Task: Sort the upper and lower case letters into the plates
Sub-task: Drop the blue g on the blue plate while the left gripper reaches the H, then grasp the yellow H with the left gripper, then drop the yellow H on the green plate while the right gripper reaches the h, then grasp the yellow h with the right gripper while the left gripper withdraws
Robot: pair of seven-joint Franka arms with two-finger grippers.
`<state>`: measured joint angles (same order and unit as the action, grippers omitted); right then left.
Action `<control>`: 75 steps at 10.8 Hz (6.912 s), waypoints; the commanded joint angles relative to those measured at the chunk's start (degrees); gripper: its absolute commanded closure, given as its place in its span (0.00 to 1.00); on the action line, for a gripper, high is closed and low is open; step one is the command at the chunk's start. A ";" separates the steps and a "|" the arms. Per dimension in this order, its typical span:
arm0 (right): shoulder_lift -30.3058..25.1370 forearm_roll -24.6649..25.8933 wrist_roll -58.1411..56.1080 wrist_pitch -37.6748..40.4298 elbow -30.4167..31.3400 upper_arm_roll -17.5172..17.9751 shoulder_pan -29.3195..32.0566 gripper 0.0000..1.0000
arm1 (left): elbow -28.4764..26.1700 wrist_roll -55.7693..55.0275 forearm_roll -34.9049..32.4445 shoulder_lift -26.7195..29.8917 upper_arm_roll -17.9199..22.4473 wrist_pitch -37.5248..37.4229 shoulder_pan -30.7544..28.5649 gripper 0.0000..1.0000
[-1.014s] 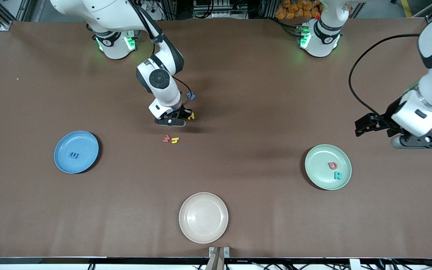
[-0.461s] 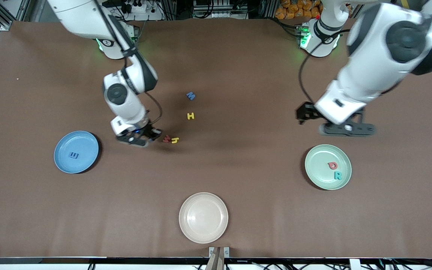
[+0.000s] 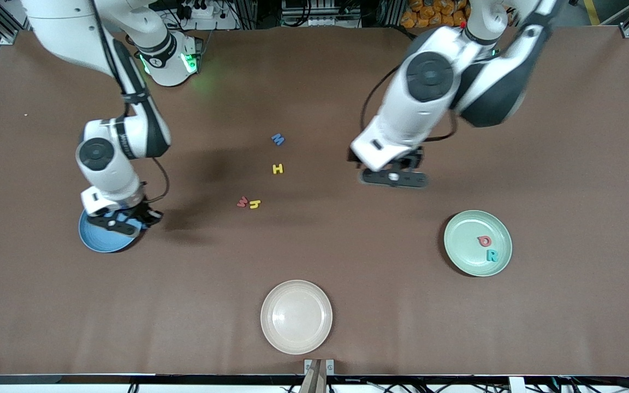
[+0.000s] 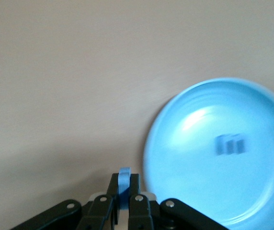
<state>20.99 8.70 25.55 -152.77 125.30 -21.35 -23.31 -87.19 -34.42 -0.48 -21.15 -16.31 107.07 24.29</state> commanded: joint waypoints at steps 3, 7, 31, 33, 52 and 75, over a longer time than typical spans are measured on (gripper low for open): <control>0.02 1.76 -8.76 0.36 0.65 0.08 7.67 0.28 | 4.38 -20.37 -1.54 -10.29 5.39 7.01 14.34 0.01; 0.19 1.32 -8.41 3.18 0.21 0.17 7.76 0.00 | 6.86 -34.02 -1.72 -17.60 12.16 13.84 24.73 0.06; 0.81 1.32 -9.03 3.09 0.04 0.17 7.76 0.00 | 13.71 -23.32 0.22 -33.43 15.25 27.92 34.41 0.26; 0.81 1.32 -9.03 3.09 0.04 0.17 7.76 0.00 | 13.63 -23.24 0.92 -33.87 15.43 27.93 34.68 0.30; 1.16 -2.35 5.38 4.14 -1.45 0.52 -2.68 0.00 | 11.96 -1.60 5.37 -12.09 23.96 9.22 15.92 1.00; 14.69 -26.98 68.66 8.29 -15.26 1.75 -28.53 0.00 | -6.06 28.18 -0.75 6.36 27.21 1.13 -4.96 0.00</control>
<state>33.47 -17.11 91.67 -142.50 110.92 -19.15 -50.22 -91.94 -6.75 0.04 -18.01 10.80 110.05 18.47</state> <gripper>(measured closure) 0.000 0.000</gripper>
